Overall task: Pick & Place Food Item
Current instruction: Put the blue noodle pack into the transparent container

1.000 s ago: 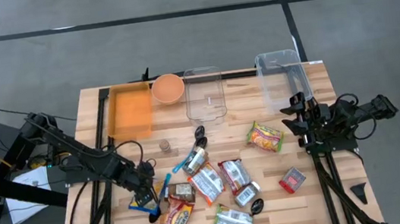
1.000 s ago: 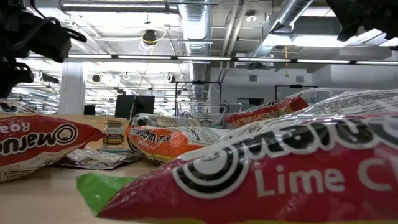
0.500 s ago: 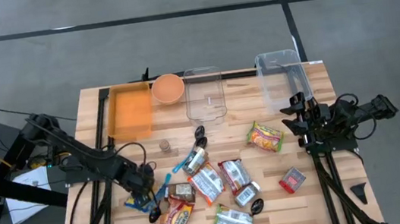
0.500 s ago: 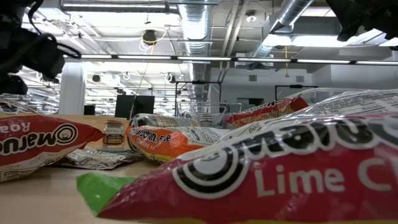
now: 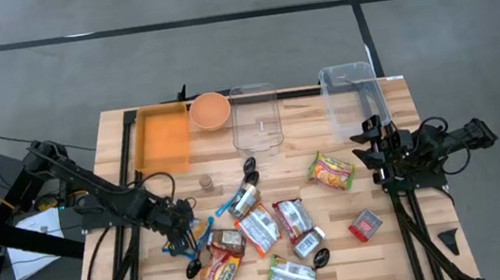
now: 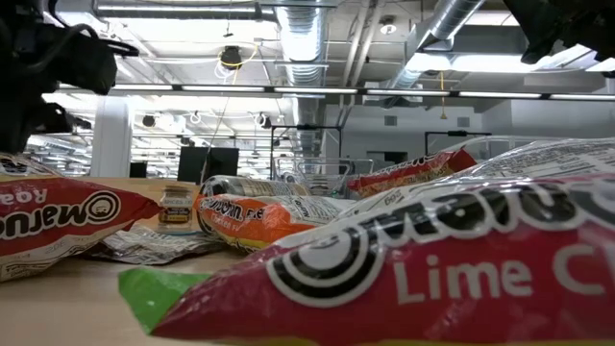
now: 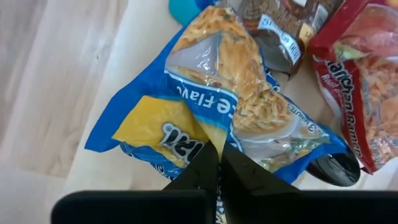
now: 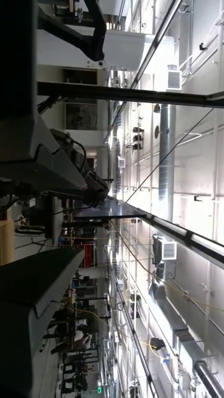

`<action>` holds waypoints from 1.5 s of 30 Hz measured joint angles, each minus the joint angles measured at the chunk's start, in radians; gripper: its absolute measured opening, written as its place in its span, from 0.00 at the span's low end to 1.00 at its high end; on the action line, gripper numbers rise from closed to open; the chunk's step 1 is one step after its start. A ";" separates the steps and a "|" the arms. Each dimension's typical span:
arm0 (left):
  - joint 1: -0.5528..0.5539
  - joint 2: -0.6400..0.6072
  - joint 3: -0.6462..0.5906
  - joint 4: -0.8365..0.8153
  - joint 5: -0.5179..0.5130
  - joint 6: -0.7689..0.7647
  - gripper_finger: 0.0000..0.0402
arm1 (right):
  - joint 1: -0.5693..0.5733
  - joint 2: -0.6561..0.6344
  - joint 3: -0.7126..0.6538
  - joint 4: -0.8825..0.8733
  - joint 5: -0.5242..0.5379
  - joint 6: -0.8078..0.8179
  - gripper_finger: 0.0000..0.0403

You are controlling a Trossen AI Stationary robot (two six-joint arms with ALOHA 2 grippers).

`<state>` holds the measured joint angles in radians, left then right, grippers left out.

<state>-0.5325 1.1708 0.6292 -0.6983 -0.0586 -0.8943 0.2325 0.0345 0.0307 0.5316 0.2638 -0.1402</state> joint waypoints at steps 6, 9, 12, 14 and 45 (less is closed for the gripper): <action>0.001 -0.006 0.000 0.001 -0.042 0.037 0.00 | 0.000 0.000 0.000 0.000 0.003 -0.001 0.41; 0.001 -0.006 0.000 0.002 -0.050 0.050 0.00 | 0.000 0.000 0.000 0.000 0.003 -0.002 0.41; 0.001 -0.006 0.011 -0.002 -0.071 0.070 0.00 | 0.000 0.000 0.000 0.000 0.003 -0.001 0.41; 0.001 -0.006 0.030 0.000 -0.094 0.101 0.00 | 0.000 0.000 0.000 0.000 0.002 -0.001 0.41; 0.317 0.031 0.093 0.947 -0.403 1.309 0.00 | 0.000 0.000 0.000 -0.018 0.103 0.001 0.41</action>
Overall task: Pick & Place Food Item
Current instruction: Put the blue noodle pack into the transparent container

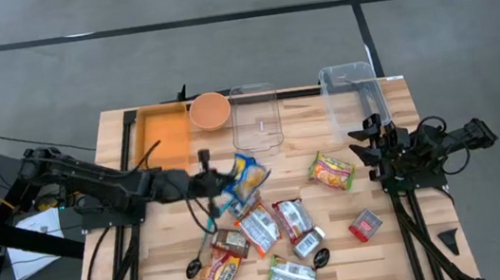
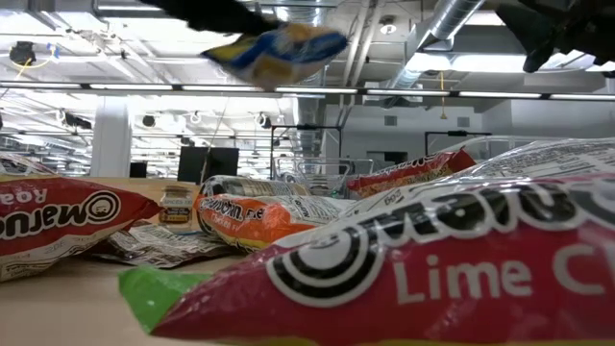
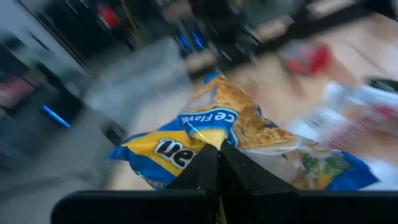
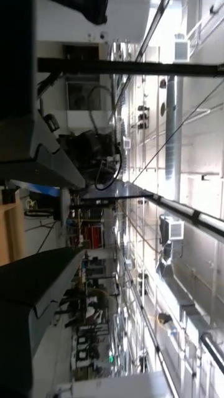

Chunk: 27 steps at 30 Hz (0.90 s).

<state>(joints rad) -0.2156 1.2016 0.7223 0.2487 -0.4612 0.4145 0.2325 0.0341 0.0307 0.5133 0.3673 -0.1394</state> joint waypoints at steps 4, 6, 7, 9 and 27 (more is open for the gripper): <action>0.058 0.028 0.000 0.187 0.008 0.144 0.00 | 0.000 0.000 0.000 -0.004 0.032 0.000 0.41; 0.074 0.045 0.001 0.245 0.008 0.211 0.00 | 0.000 0.000 0.000 -0.004 0.057 0.000 0.41; 0.079 0.055 0.001 0.272 0.008 0.248 0.00 | 0.000 0.000 0.000 -0.004 0.070 0.000 0.41; 0.086 0.081 0.001 0.327 0.009 0.307 0.00 | 0.000 0.000 0.000 -0.003 0.092 0.000 0.41; 0.086 0.247 0.001 0.698 -0.079 0.608 0.00 | -0.123 0.283 0.214 0.048 -0.041 0.058 0.41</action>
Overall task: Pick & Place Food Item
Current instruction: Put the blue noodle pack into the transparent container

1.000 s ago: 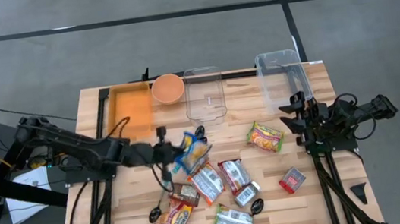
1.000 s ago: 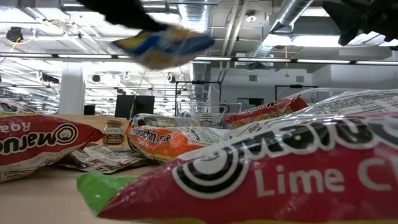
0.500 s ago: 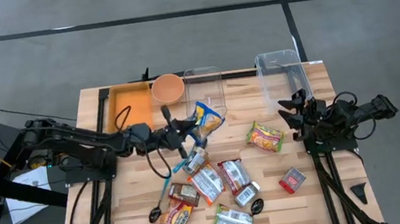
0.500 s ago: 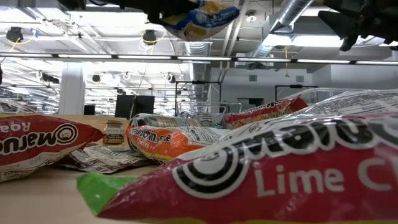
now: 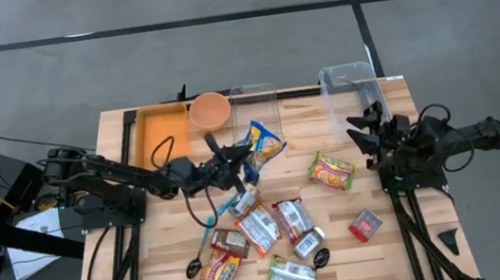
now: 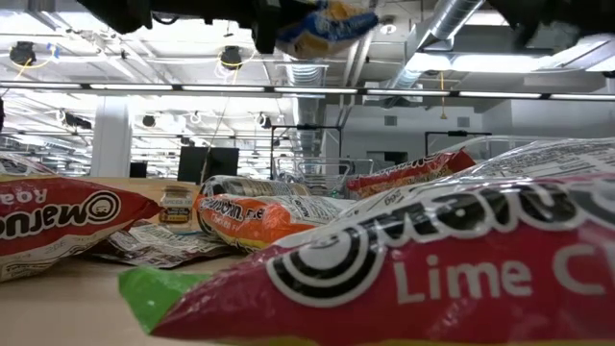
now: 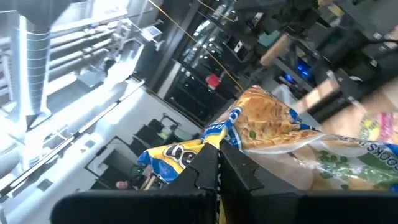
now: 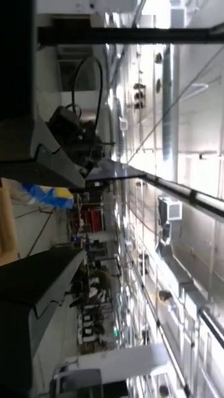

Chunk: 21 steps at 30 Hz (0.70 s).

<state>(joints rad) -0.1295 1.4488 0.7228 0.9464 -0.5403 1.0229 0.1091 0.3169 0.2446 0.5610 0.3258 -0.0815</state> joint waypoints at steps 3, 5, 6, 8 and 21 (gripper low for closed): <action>-0.007 -0.041 0.000 -0.004 -0.001 0.000 0.00 | -0.013 0.180 0.173 -0.053 -0.034 -0.047 0.41; -0.016 -0.069 0.000 -0.030 -0.001 0.000 0.00 | -0.014 0.303 0.304 -0.154 -0.038 -0.068 0.41; -0.022 -0.079 0.000 -0.050 -0.001 -0.001 0.00 | -0.014 0.364 0.368 -0.223 -0.038 -0.073 0.41; -0.034 -0.101 -0.003 -0.100 0.001 -0.006 0.00 | -0.014 0.493 0.484 -0.327 -0.038 -0.081 0.41; -0.109 -0.166 -0.103 -0.121 0.000 0.137 0.00 | -0.016 0.854 0.615 -0.284 0.094 -0.106 0.41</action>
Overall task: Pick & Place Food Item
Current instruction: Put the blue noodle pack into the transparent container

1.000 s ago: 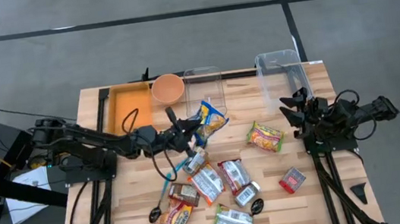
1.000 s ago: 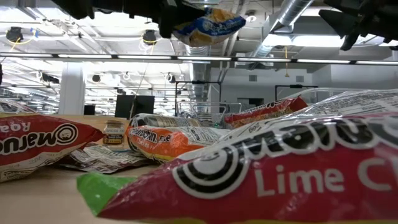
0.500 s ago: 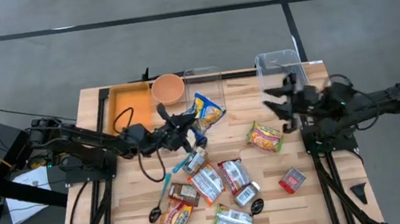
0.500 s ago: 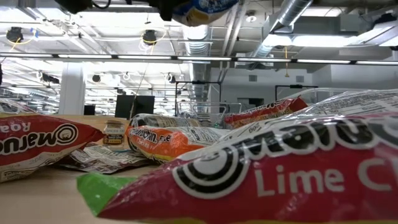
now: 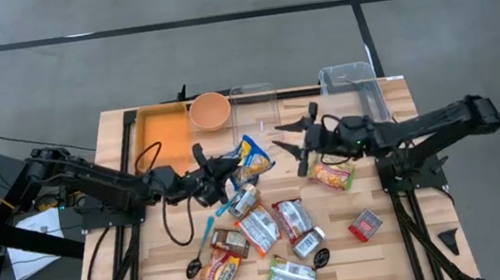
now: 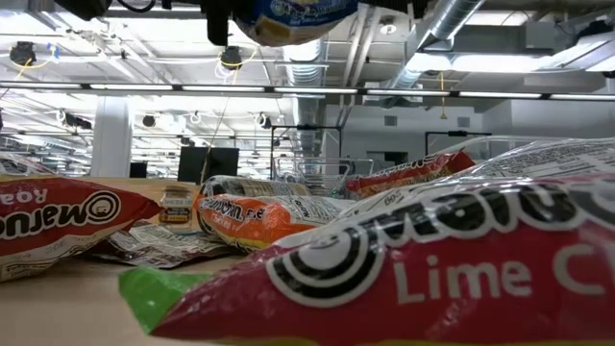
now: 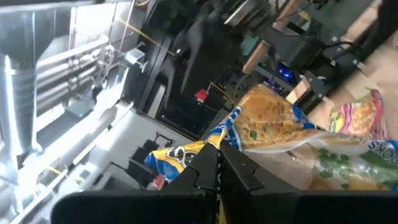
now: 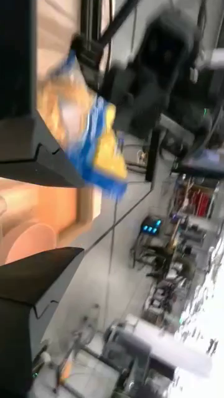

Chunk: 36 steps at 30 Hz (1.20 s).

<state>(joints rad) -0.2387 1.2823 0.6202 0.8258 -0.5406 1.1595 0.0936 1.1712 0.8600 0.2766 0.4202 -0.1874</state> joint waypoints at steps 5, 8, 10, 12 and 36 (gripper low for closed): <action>-0.027 0.014 0.000 -0.002 -0.044 0.122 0.00 | -0.012 -0.029 0.001 -0.119 -0.048 0.154 0.41; -0.037 0.028 0.000 0.006 -0.100 0.192 0.00 | -0.012 -0.036 0.001 -0.152 -0.093 0.204 0.41; -0.041 0.041 0.000 0.012 -0.120 0.231 0.00 | -0.013 -0.037 0.001 -0.155 -0.142 0.215 0.41; -0.041 0.065 0.000 0.053 -0.128 0.273 0.00 | -0.018 -0.038 0.001 -0.154 -0.177 0.219 0.42; -0.044 0.352 0.001 0.574 -0.136 0.791 0.00 | -0.140 0.012 0.005 -0.152 -0.404 0.282 0.57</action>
<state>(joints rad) -0.2824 1.6348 0.6209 1.3993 -0.6761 1.9509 -0.0465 1.1837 0.8647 0.1249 0.0160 0.0951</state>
